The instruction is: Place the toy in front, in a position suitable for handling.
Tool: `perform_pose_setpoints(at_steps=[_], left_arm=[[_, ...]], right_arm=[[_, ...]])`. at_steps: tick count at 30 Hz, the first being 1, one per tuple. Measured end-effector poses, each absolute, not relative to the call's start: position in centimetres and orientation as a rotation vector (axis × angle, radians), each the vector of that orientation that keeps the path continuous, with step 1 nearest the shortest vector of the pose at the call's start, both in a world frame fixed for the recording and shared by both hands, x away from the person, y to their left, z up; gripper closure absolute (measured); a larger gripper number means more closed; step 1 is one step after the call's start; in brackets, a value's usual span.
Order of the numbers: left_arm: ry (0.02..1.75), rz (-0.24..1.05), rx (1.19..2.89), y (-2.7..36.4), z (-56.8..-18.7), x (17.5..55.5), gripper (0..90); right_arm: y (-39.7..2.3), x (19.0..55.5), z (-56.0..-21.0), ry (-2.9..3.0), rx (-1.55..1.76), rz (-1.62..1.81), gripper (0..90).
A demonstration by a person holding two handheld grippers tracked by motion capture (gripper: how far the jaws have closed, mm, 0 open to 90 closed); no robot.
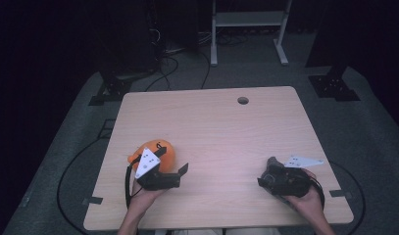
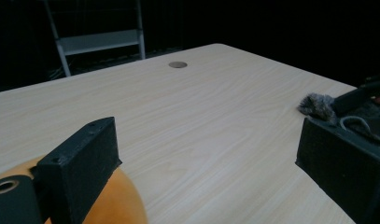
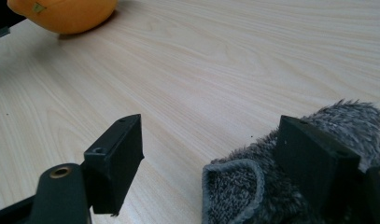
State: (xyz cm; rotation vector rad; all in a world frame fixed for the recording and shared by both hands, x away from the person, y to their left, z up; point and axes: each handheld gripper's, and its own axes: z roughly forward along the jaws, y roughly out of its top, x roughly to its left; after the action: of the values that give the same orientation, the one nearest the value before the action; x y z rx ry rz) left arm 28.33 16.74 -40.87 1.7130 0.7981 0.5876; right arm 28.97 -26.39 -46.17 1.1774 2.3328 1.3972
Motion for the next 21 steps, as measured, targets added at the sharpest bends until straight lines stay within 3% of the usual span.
perform_pose_setpoints(at_steps=[21], left_arm=[[0.916, 0.692, 1.634, 20.8, -39.9, 28.7, 3.0]], right_arm=[[-26.2, 29.0, -46.2, 2.334, 1.163, 1.386, 21.4]])
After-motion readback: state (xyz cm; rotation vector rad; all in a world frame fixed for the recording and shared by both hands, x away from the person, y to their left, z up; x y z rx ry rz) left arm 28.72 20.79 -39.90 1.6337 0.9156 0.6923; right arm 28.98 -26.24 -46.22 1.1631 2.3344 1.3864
